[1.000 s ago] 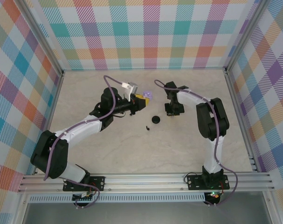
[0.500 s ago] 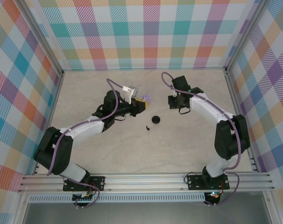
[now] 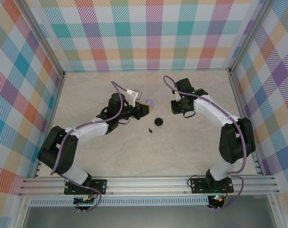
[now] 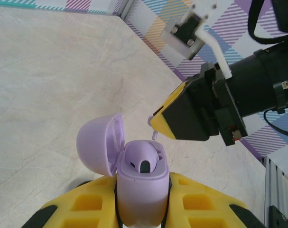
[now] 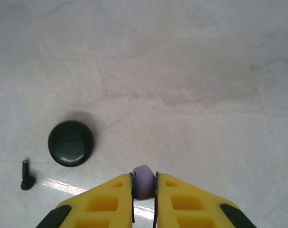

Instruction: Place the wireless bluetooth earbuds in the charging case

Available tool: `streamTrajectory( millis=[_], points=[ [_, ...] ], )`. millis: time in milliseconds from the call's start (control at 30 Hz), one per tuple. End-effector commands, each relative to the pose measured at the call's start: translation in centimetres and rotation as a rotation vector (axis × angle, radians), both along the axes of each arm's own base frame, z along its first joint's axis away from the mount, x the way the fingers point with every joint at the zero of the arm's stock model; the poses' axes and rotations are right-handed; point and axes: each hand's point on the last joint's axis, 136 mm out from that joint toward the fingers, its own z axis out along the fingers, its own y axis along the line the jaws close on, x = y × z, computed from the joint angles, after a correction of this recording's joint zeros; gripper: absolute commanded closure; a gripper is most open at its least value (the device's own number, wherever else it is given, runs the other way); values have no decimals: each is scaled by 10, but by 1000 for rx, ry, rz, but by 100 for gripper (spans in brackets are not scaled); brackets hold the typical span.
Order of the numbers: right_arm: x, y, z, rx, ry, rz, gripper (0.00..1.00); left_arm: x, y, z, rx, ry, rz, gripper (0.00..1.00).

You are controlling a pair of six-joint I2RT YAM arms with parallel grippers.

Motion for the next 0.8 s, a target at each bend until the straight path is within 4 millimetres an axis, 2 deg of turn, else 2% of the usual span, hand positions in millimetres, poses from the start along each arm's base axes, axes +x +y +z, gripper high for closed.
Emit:
streamTrajectory(
  millis=[0,267,467,767],
  points=[
    [-14,3,3,18,16,51,84,-1,-6,2,-8,-11,-23,100],
    [-21,19,48,147,-104,113,84,-2,-12,-17,-31,35,-34,100],
    [-28,35,77,258,-160,172,84,-7,-24,-21,-53,28,-95,100],
    [-44,55,120,399,-255,271,83,-28,-36,-5,-77,-138,-243,100]
  ],
)
